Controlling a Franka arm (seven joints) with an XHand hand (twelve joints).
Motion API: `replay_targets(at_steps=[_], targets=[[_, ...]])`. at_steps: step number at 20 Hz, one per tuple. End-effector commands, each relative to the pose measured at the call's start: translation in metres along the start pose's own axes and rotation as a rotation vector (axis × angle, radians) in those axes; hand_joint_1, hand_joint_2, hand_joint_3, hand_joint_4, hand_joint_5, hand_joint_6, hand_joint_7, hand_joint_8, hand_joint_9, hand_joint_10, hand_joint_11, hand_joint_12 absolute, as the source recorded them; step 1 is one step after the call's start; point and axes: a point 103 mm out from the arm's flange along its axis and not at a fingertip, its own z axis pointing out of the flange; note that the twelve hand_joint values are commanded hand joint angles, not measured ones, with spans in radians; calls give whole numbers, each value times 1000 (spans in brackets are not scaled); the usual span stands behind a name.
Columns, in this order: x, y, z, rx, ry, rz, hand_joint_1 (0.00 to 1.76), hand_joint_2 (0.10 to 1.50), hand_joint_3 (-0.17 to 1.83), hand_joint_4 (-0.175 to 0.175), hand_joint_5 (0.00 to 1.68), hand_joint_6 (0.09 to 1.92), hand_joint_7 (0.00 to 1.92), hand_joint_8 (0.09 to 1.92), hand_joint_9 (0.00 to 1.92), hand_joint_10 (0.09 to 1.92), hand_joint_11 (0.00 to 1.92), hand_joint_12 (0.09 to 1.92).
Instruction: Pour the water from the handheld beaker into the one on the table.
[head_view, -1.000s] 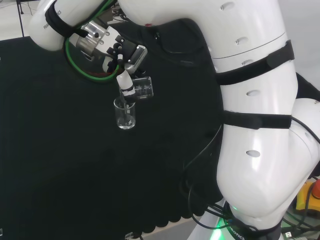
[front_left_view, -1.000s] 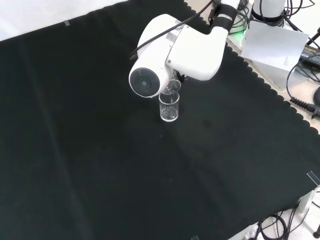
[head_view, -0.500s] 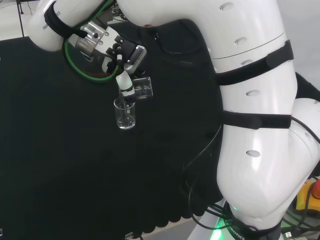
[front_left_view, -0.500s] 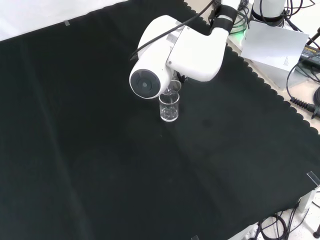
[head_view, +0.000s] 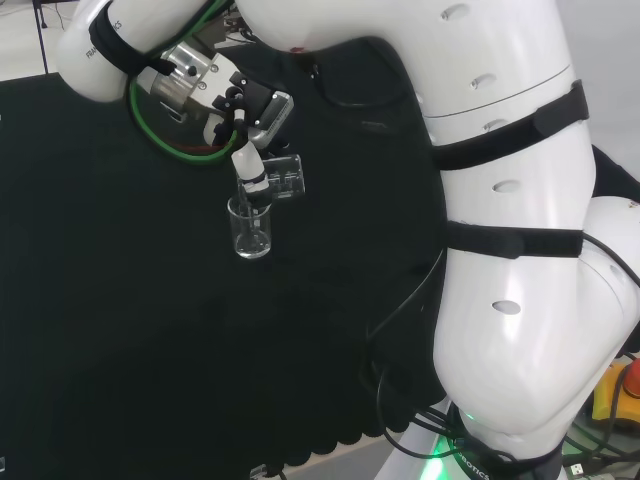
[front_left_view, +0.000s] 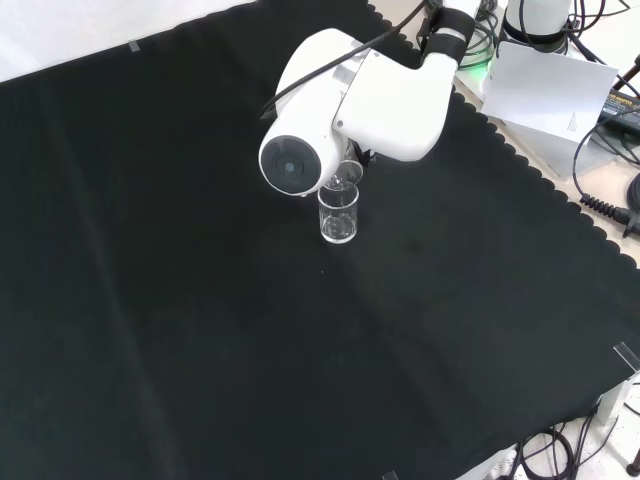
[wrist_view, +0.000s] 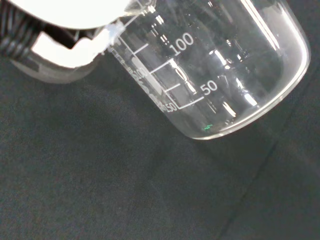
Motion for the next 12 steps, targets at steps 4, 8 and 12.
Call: replay_targets(at_steps=[4, 8, 12], targets=[[-1, 0, 1, -3, 4, -2, 1131, 663, 714, 105, 1199, 832, 1522, 436, 1598, 87, 1175, 878], [-3, 0, 1, -7, 9, -3, 1131, 663, 715, 104, 1198, 833, 1521, 435, 1598, 87, 1174, 878], [-2, 0, 1, -25, 16, -9, 1131, 663, 715, 104, 1198, 834, 1521, 435, 1598, 87, 1174, 878]])
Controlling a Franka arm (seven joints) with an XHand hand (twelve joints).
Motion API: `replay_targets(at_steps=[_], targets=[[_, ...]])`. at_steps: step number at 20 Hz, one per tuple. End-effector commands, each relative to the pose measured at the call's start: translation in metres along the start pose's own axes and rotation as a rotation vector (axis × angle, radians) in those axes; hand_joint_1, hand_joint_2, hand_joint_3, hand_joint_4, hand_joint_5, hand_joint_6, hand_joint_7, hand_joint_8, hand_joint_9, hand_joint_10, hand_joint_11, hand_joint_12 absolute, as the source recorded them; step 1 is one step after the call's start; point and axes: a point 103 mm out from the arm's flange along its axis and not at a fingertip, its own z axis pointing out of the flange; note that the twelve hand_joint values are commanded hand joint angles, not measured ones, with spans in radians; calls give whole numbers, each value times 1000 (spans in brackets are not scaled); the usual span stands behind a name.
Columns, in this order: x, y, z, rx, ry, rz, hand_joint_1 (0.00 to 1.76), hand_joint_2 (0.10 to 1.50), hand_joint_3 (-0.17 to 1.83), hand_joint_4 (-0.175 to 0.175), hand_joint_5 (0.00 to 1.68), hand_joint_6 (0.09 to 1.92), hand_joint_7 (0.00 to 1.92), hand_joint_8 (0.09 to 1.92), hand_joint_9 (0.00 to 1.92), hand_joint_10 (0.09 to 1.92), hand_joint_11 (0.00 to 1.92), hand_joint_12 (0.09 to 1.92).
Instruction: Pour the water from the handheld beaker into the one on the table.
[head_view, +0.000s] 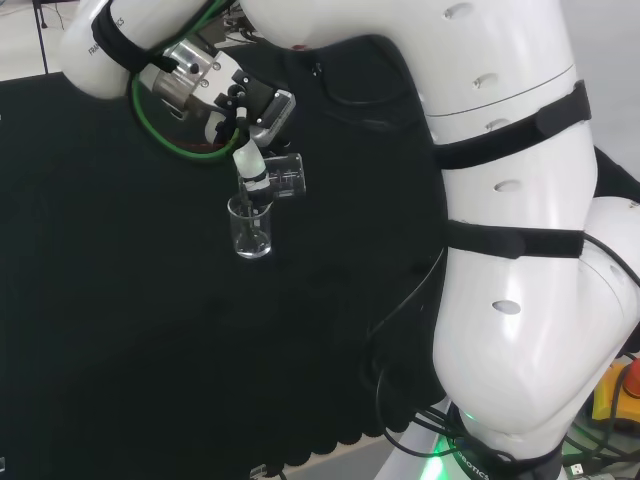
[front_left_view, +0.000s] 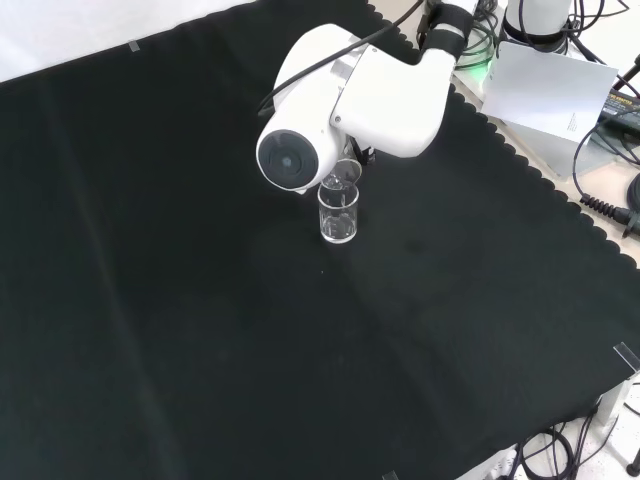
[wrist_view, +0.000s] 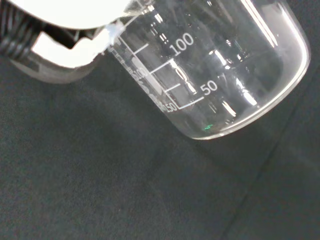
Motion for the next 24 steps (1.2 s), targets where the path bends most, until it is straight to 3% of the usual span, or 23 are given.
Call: replay_targets(at_steps=[1, 8, 12, 16, 20, 24], targets=[[0, 0, 0, -20, 9, -7, 1131, 664, 715, 104, 1198, 834, 1521, 435, 1598, 87, 1174, 878], [-4, 0, 2, -39, 24, -12, 1131, 664, 715, 103, 1197, 836, 1520, 435, 1598, 87, 1171, 878], [-9, 0, -1, -14, -22, 27, 1131, 664, 716, 103, 1196, 837, 1520, 435, 1597, 87, 1168, 879], [-10, -3, -4, -77, 10, 32, 1131, 664, 716, 102, 1196, 838, 1520, 435, 1597, 87, 1168, 880], [-16, -4, 0, -211, 89, 19, 1131, 664, 716, 103, 1195, 839, 1520, 435, 1597, 87, 1167, 880], [-31, -6, 14, -351, 224, -11, 1131, 664, 716, 103, 1195, 840, 1520, 435, 1598, 87, 1167, 882]])
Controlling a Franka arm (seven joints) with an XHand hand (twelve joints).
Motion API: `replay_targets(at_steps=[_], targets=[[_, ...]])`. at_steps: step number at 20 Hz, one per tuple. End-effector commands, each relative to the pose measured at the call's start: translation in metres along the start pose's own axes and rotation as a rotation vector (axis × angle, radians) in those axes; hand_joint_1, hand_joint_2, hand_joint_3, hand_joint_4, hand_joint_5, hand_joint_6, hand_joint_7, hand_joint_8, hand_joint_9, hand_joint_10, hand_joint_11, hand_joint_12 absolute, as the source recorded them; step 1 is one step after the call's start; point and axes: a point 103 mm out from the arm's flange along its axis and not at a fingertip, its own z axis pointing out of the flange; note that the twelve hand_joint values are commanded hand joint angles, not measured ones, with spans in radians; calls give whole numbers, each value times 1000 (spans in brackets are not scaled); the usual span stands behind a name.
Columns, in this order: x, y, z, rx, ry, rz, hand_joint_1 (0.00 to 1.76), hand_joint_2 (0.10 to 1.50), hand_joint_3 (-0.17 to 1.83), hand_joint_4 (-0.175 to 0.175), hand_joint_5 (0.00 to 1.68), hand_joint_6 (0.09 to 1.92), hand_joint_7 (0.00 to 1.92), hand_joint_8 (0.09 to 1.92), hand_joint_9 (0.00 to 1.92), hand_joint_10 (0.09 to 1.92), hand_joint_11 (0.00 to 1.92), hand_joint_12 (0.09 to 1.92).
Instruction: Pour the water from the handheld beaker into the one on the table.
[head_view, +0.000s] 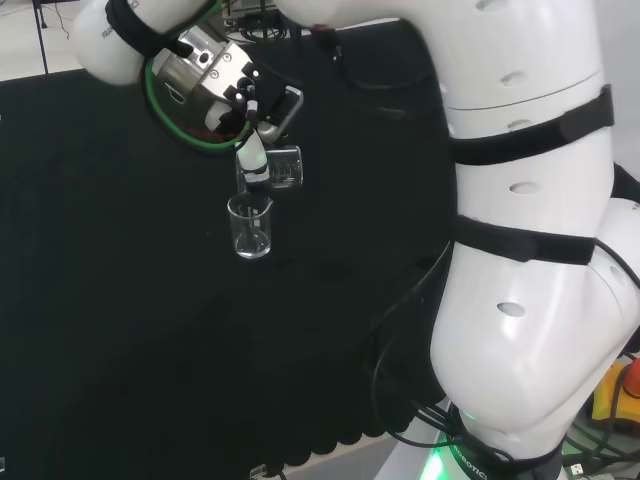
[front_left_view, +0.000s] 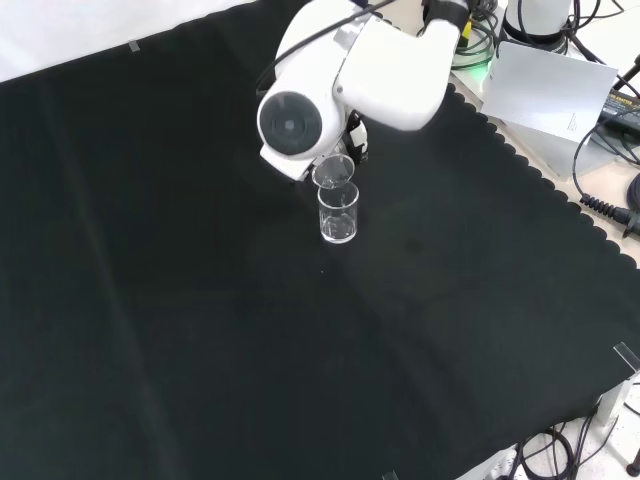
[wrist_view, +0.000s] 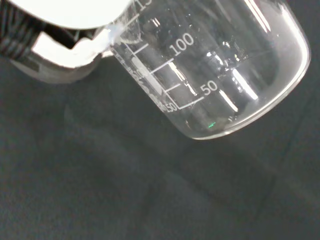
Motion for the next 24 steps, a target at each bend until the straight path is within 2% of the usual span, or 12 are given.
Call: replay_targets(at_steps=[1, 5, 8, 10, 17, 19, 24], targets=[[-24, -6, 18, -234, 202, -23, 1131, 664, 716, 103, 1195, 840, 1520, 435, 1598, 87, 1167, 882], [-48, -8, 37, -314, 271, -26, 1130, 664, 716, 104, 1194, 840, 1520, 435, 1598, 87, 1167, 883], [-66, -5, 51, -374, 348, -30, 1130, 664, 716, 104, 1195, 840, 1521, 435, 1598, 87, 1168, 884], [-74, -7, 59, -415, 370, -38, 1130, 664, 716, 105, 1195, 839, 1521, 435, 1599, 87, 1168, 885], [-88, -2, 75, -519, 440, -84, 1129, 664, 715, 108, 1195, 838, 1523, 434, 1599, 87, 1158, 882], [-91, 4, 83, -567, 500, -101, 1129, 665, 714, 109, 1195, 837, 1523, 434, 1599, 87, 1149, 880], [-91, 20, 98, -621, 629, -141, 1129, 665, 713, 111, 1195, 836, 1524, 434, 1598, 87, 1142, 881]])
